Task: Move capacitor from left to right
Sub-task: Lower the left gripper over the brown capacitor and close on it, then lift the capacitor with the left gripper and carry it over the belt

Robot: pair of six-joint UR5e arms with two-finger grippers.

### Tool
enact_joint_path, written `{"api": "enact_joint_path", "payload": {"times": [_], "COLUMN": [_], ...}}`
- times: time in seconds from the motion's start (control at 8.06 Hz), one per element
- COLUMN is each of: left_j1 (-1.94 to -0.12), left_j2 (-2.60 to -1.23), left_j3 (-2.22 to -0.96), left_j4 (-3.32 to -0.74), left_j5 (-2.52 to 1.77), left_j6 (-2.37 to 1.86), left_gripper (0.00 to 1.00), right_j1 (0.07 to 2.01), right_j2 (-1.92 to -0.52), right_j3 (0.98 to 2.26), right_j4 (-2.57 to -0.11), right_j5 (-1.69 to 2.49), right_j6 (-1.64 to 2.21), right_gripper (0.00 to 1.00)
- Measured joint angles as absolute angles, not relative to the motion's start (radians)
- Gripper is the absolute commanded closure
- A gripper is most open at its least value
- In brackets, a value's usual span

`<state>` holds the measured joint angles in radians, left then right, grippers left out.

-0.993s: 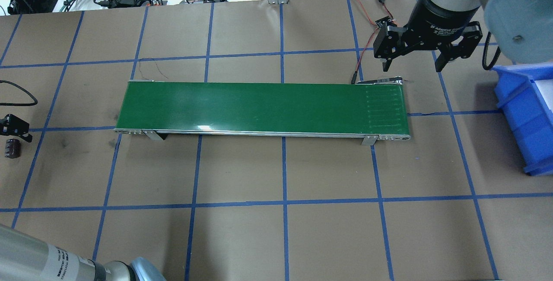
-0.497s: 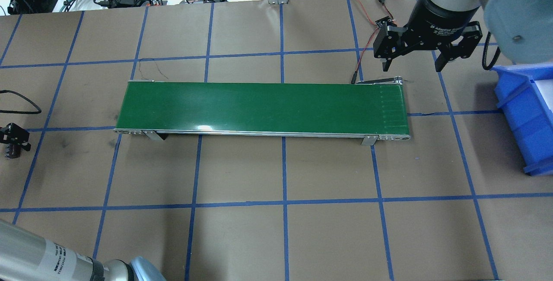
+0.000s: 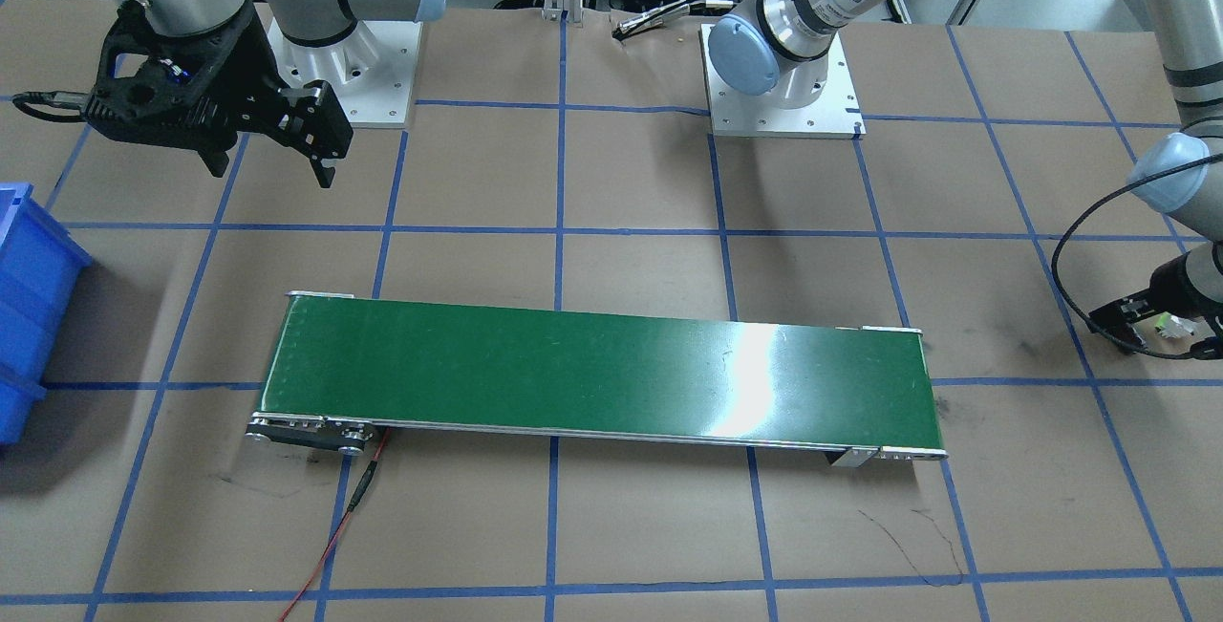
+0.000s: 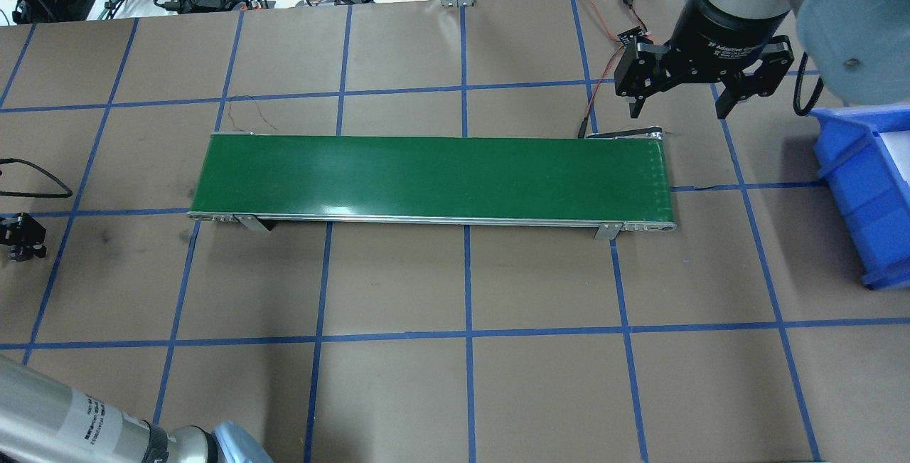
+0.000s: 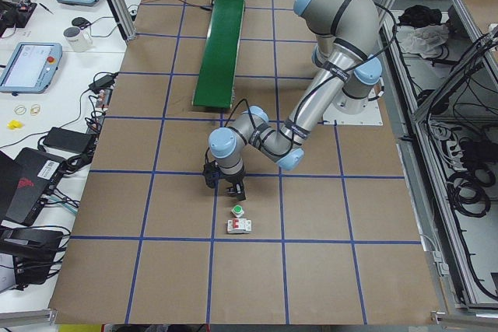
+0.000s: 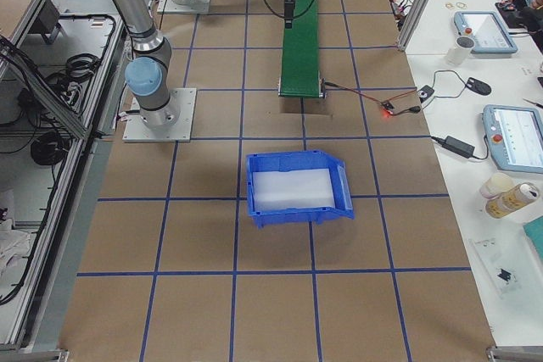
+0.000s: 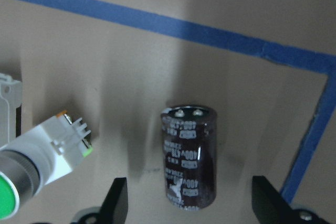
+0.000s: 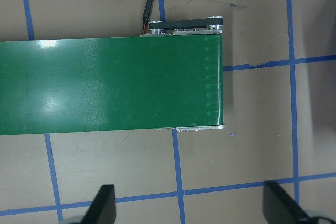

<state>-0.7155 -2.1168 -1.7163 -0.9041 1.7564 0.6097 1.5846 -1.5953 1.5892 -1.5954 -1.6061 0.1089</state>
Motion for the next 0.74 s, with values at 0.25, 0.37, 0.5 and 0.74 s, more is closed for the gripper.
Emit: {"api": "enact_joint_path", "payload": {"times": [0.25, 0.37, 0.5, 0.74], "left_j1": [-0.715, -0.715, -0.715, -0.715], "left_j2": [-2.122, -2.12, -2.116, -2.094], "left_j3": [-1.718, -1.718, -1.721, -1.723], "left_j4": [-0.883, -0.881, -0.883, -0.891], "left_j5": [1.755, 1.755, 1.75, 1.749], "left_j6": [0.601, 0.599, 0.599, 0.61], "left_gripper": [1.0, 1.0, 1.0, 1.0], "right_j1": [1.585, 1.585, 1.585, 1.585], "right_j2": [-1.594, -1.594, -1.594, -1.594], "right_j3": [1.589, 1.589, 1.589, 1.589], "right_j4": [-1.595, -1.596, -1.596, -1.596], "right_j5": [-1.606, -1.606, -1.606, -1.606], "right_j6": [0.109, 0.109, 0.109, 0.109], "right_gripper": [0.0, 0.0, 0.0, 0.0]}}
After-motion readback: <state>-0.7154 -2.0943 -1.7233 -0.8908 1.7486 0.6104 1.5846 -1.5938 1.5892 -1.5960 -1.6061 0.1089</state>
